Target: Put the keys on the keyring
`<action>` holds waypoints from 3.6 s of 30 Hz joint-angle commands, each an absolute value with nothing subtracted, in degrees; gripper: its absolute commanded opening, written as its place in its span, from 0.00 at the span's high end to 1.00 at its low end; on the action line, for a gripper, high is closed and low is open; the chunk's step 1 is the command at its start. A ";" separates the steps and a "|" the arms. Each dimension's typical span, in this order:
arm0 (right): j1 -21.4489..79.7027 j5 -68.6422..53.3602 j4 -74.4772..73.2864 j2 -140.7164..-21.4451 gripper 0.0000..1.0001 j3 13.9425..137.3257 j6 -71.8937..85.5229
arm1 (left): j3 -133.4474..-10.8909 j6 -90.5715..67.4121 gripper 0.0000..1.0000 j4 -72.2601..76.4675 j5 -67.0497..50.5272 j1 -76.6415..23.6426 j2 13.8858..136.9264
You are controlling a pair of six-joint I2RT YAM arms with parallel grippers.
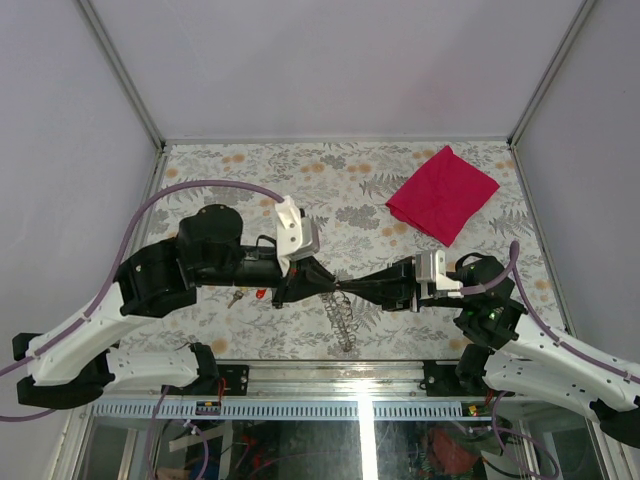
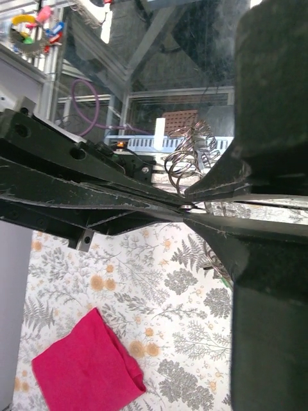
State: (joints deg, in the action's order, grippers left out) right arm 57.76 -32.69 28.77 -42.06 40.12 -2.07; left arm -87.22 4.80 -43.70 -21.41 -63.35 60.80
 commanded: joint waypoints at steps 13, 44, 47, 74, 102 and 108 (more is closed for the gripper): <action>58.02 -37.77 62.17 -40.66 1.00 32.54 -3.25 | -74.56 -3.38 0.50 -23.99 -10.87 -63.70 46.39; 58.04 -21.83 75.42 -49.84 1.00 34.43 27.06 | -71.54 -4.48 0.47 -20.60 -11.45 -63.63 44.05; 58.01 -25.82 62.80 -46.94 1.00 37.22 19.64 | -71.56 -4.48 0.47 -20.98 -10.92 -63.63 43.76; 58.01 -34.01 14.53 -43.26 1.00 56.34 2.09 | -65.03 -3.13 0.49 -9.83 -13.13 -63.64 43.10; 58.01 -29.04 89.55 -45.54 1.00 29.46 17.31 | -62.54 -5.12 0.47 -10.53 -7.17 -63.66 39.24; 58.00 -41.72 94.30 -48.63 1.00 31.60 15.38 | -60.29 -6.21 0.46 -10.95 -4.89 -63.63 36.88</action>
